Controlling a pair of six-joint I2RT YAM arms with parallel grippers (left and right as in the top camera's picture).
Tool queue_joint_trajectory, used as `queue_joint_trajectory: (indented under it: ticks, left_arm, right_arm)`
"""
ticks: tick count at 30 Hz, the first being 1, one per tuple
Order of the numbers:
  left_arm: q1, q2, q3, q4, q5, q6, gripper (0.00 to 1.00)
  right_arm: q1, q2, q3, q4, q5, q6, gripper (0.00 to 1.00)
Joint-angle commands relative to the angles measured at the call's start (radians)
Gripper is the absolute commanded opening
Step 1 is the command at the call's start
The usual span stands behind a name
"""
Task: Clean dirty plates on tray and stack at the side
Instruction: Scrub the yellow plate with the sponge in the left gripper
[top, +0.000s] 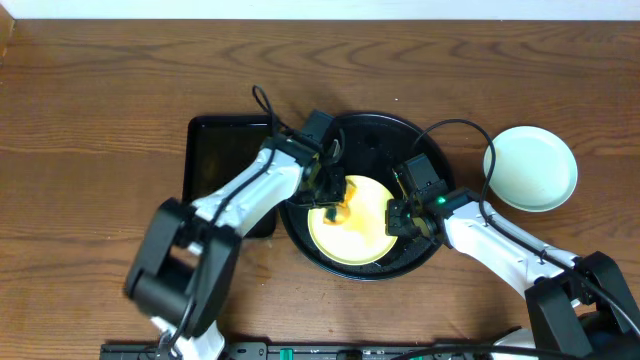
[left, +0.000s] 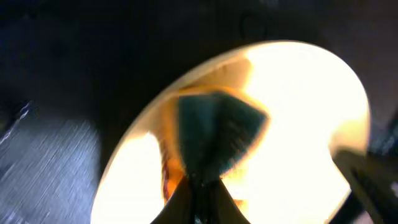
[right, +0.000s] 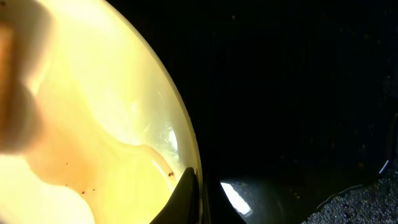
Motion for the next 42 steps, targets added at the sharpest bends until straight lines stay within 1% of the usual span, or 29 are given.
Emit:
queue_joint_trajectory:
  ticks: [1,3,5,7,9,12,13,16,17,23,27,30,35,37,41,42]
  left_arm:
    - [0.007,-0.143,0.000,-0.049,-0.073,0.037,0.07]
    - [0.013,-0.200,0.001,-0.084,-0.148,0.037,0.07]
    - [0.019,-0.243,0.001,-0.108,-0.200,0.037,0.08]
    - [0.028,-0.271,0.001,-0.122,-0.226,0.037,0.07]
    - [0.040,-0.283,0.000,-0.130,-0.229,0.037,0.07]
    - [0.063,-0.282,0.000,-0.139,-0.229,0.037,0.07]
    - [0.074,-0.282,0.000,-0.140,-0.229,0.037,0.07]
    - [0.098,-0.282,0.000,-0.140,-0.229,0.037,0.08]
    - [0.104,-0.282,0.000,-0.143,-0.229,0.037,0.07]
    - [0.124,-0.282,0.000,-0.162,-0.229,0.037,0.07]
    - [0.124,-0.282,0.000,-0.169,-0.229,0.037,0.07]
    - [0.124,-0.282,0.000,-0.169,-0.229,0.037,0.08]
    - [0.124,-0.282,0.000,-0.169,-0.229,0.037,0.08]
    - [0.124,-0.282,0.000,-0.169,-0.229,0.037,0.07]
    - [0.124,-0.282,0.000,-0.170,-0.229,0.037,0.08]
    - [0.124,-0.282,0.000,-0.170,-0.229,0.037,0.08]
  right_arm:
    - [0.014,0.012,-0.014,-0.025,0.025,0.003,0.01]
    - [0.014,0.012,-0.014,-0.024,0.025,0.003,0.02]
    - [0.014,0.012,-0.014,-0.024,0.025,0.003,0.09]
    - [0.014,0.012,-0.014,-0.023,0.024,0.003,0.15]
    - [0.014,0.012,-0.014,-0.022,0.024,0.002,0.16]
    - [0.014,0.012,-0.014,-0.025,0.007,0.003,0.15]
    - [0.014,0.012,-0.014,-0.025,0.002,0.003,0.14]
    - [0.014,0.012,-0.014,-0.030,-0.018,0.003,0.03]
    - [0.014,0.012,-0.014,-0.034,-0.029,0.003,0.01]
    - [0.010,0.012,-0.013,-0.050,0.002,0.003,0.01]
    - [-0.038,-0.005,0.035,-0.070,0.023,-0.001,0.01]
    - [-0.094,-0.016,0.126,-0.166,0.013,-0.034,0.01]
    - [-0.146,-0.016,0.274,-0.356,0.014,-0.150,0.01]
    - [-0.147,-0.016,0.298,-0.383,0.014,-0.182,0.01]
    - [-0.144,-0.015,0.305,-0.422,-0.018,-0.183,0.01]
    - [-0.143,-0.015,0.303,-0.433,-0.037,-0.183,0.03]
